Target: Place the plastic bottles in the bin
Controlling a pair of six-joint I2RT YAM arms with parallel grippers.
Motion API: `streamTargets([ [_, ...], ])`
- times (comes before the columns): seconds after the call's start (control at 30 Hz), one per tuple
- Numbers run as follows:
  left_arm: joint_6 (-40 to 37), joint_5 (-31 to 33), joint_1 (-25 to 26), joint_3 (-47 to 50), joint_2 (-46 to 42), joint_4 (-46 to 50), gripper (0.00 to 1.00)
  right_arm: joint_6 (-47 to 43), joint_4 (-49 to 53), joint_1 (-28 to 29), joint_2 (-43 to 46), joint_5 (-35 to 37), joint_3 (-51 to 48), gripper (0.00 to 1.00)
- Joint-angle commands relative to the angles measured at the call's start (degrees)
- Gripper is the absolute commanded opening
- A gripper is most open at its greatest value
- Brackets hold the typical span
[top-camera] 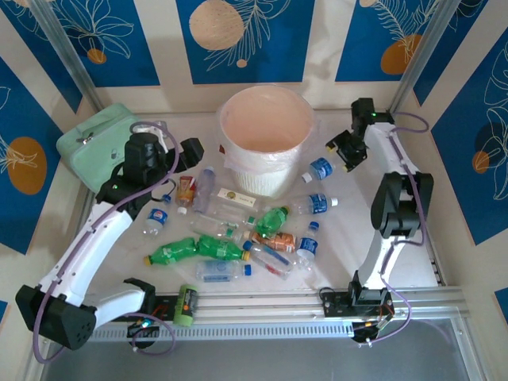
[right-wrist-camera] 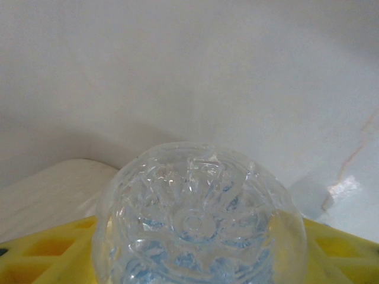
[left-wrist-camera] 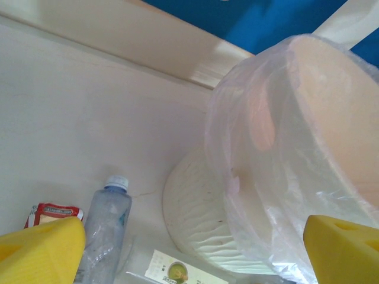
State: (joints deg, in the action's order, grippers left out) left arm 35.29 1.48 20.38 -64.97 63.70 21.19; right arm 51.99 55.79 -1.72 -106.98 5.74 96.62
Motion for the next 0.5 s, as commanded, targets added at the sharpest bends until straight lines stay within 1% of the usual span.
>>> streamTargets([
  [0.0,-1.7,-1.6,-0.3,-4.6,0.6,0.4,0.94,-1.7,2.9,-1.7,6.4,2.3,-0.7,0.63],
  [0.2,-2.1,-8.0,-0.2,-7.8,2.6,-2.4,0.92,-4.0,4.2,-3.2,18.7,0.3,-1.7,0.62],
  [0.3,-2.2,-12.5,0.6,-8.7,4.2,-4.7,0.90,-5.3,4.9,-3.6,23.1,-4.9,0.2,0.62],
  [0.37,-2.4,-15.5,2.5,-9.2,5.1,-7.5,0.90,-5.7,4.0,-3.1,25.8,-8.6,1.1,0.62],
  [0.47,-3.4,-21.6,6.9,-10.4,6.6,-12.7,0.90,-6.0,1.8,-0.8,29.0,-13.1,2.6,0.62],
])
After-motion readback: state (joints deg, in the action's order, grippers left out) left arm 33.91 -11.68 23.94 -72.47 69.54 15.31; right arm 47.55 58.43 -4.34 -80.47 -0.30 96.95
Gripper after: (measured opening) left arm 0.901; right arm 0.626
